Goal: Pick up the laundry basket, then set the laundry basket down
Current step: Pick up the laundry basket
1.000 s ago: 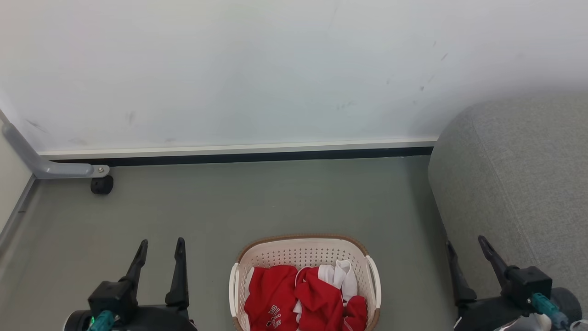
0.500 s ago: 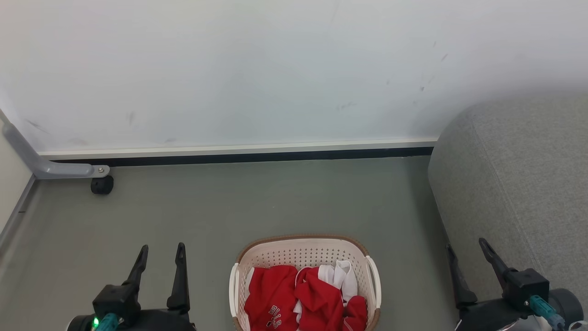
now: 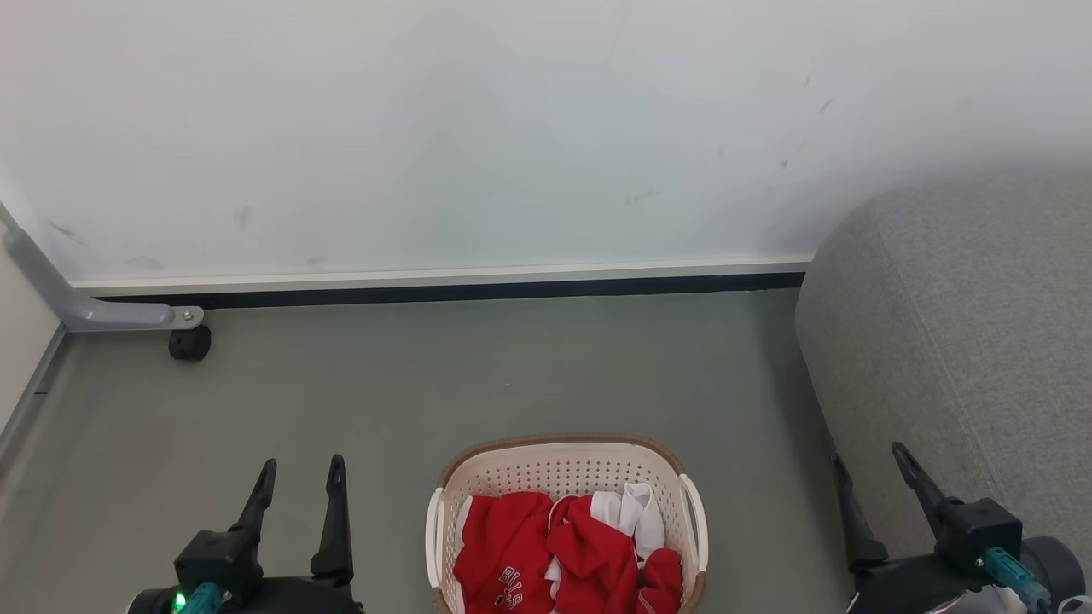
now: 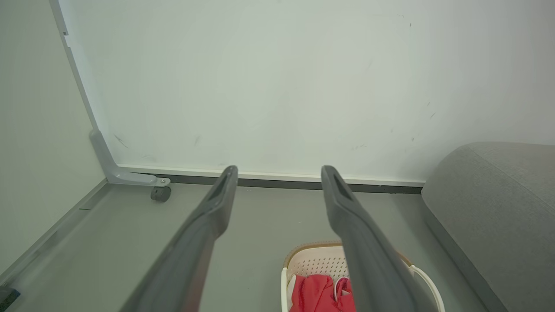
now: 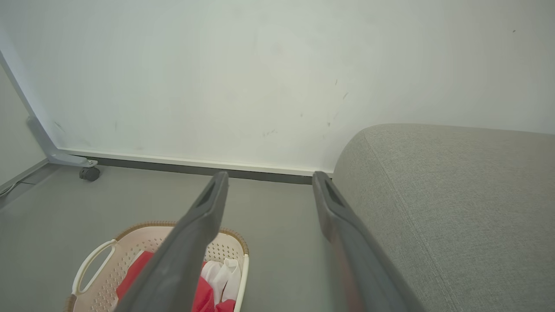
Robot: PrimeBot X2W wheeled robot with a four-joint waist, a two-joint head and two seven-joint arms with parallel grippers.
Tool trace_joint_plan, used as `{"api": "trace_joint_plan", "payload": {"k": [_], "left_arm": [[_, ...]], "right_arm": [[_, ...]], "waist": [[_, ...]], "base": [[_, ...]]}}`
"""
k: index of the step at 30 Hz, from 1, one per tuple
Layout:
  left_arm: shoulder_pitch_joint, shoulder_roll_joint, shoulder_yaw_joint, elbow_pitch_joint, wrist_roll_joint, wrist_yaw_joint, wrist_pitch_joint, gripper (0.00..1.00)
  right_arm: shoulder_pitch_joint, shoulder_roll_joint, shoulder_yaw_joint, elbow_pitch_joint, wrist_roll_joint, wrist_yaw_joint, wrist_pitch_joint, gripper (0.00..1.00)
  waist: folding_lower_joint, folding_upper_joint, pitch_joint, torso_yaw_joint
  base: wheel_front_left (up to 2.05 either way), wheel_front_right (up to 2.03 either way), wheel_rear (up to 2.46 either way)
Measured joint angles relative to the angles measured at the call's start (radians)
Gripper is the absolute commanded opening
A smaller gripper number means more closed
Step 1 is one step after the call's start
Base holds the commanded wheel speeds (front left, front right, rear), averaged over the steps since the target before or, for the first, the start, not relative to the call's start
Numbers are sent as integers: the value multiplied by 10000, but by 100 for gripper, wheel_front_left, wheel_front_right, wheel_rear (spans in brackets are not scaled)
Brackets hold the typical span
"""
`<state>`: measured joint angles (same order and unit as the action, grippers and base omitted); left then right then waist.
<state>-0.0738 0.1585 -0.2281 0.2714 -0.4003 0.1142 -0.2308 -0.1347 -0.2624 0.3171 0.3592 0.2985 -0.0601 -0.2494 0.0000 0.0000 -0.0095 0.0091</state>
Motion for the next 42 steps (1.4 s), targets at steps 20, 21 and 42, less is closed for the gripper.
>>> {"api": "trace_joint_plan", "payload": {"k": [20, 21, 42], "left_arm": [[1, -2, 23, -259, 27, 2, -2, 100], [-1, -4, 23, -301, 61, 2, -2, 100], [-1597, -194, 12, -575, 203, 2, 194, 100]], "right_arm": [[-2, 2, -190, -309, -2, 69, -2, 100], [-8, -2, -201, -343, -2, 69, -2, 100], [-1339, -58, -330, -763, -33, 75, -2, 100]], "waist": [[0, 0, 488, 14], [0, 0, 569, 12], [2, 1, 3095, -10]], "base": [[0, 0, 0], [0, 0, 0], [0, 0, 0]]}}
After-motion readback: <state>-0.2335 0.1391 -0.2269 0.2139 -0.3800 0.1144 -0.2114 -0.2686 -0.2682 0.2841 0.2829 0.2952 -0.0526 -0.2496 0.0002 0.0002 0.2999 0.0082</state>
